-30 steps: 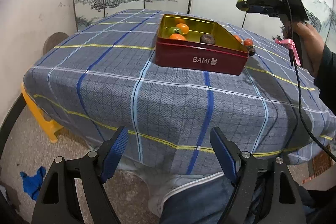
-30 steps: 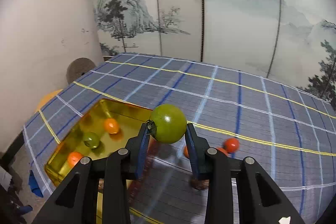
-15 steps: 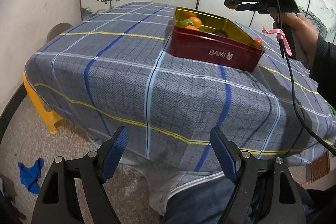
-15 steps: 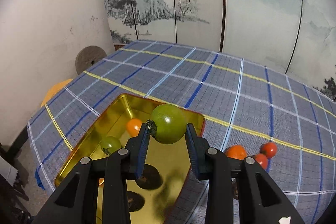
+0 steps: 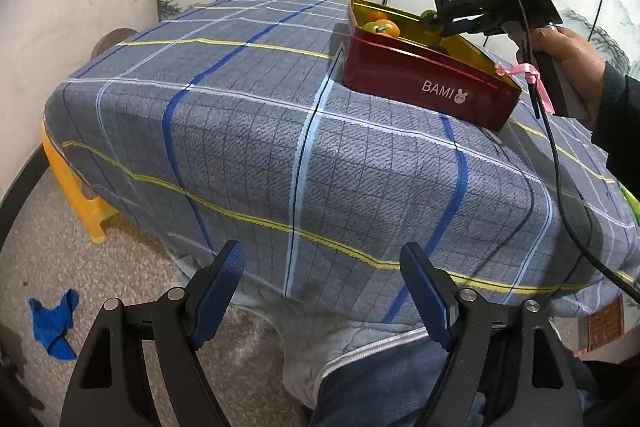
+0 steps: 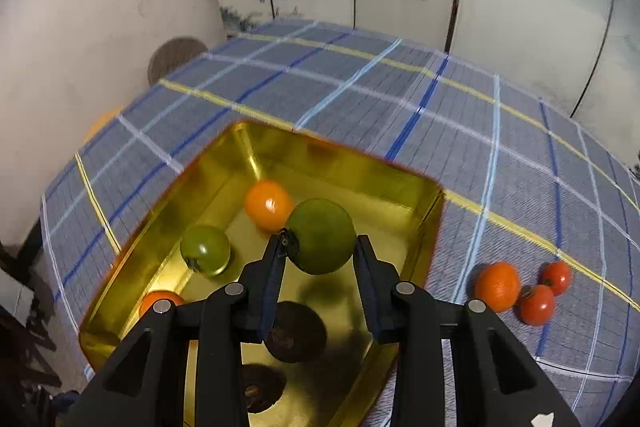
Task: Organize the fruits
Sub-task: 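Carry the green tomato with the right tool over the gold tin, then open the right tool to drop the green tomato in the tin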
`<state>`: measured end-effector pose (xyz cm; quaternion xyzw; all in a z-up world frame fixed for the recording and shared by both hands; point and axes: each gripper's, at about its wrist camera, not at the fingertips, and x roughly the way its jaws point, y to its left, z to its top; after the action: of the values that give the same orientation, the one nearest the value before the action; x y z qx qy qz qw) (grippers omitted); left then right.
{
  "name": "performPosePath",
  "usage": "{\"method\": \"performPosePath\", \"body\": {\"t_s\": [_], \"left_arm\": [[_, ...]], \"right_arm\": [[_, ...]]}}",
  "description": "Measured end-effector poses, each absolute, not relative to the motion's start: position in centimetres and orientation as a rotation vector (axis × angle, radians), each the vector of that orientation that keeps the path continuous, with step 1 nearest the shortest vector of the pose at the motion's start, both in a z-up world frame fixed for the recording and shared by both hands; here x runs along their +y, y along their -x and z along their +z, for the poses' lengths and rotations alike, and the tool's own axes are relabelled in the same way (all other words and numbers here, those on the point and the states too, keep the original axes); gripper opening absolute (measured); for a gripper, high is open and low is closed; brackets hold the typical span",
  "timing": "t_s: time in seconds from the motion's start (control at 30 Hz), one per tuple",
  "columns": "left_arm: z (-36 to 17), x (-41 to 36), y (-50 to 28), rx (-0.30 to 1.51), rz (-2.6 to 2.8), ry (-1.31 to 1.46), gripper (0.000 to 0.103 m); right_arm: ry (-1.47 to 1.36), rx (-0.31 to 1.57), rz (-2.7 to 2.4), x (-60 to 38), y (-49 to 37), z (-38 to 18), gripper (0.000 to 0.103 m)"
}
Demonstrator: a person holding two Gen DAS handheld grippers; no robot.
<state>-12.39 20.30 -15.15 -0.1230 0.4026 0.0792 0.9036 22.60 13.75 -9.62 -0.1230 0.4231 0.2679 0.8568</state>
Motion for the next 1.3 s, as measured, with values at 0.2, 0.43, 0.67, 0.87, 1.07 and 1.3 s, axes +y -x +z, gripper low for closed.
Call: {"method": "performPosePath", "body": {"t_s": [0.2, 0.43, 0.67, 0.87, 1.07, 1.3], "left_arm": [[-15.4, 20.5, 12.3, 0.836, 0.164, 0.262, 0.080], [-15.5, 20.6, 12.4, 0.839, 0.166, 0.269, 0.080], [-15.7, 20.7, 12.4, 0.843, 0.168, 0.268, 0.080], [-15.7, 20.9, 12.4, 0.848, 0.168, 0.271, 0.080], [-15.7, 20.9, 12.6, 0.850, 0.169, 0.266, 0.080], [-14.9, 20.3, 12.9, 0.849, 0.172, 0.227, 0.080]], "right_arm": [[0.303, 0.923, 0.570, 14.6, -22.5, -10.8, 0.033], [0.361, 0.955, 0.557, 15.2, -22.8, -12.1, 0.033], [0.398, 0.958, 0.541, 15.4, -23.1, -12.5, 0.033], [0.411, 0.962, 0.535, 15.6, -23.1, -12.5, 0.033], [0.423, 0.967, 0.531, 15.8, -23.2, -12.6, 0.038], [0.374, 0.959, 0.575, 15.1, -22.8, -12.1, 0.060]]}}
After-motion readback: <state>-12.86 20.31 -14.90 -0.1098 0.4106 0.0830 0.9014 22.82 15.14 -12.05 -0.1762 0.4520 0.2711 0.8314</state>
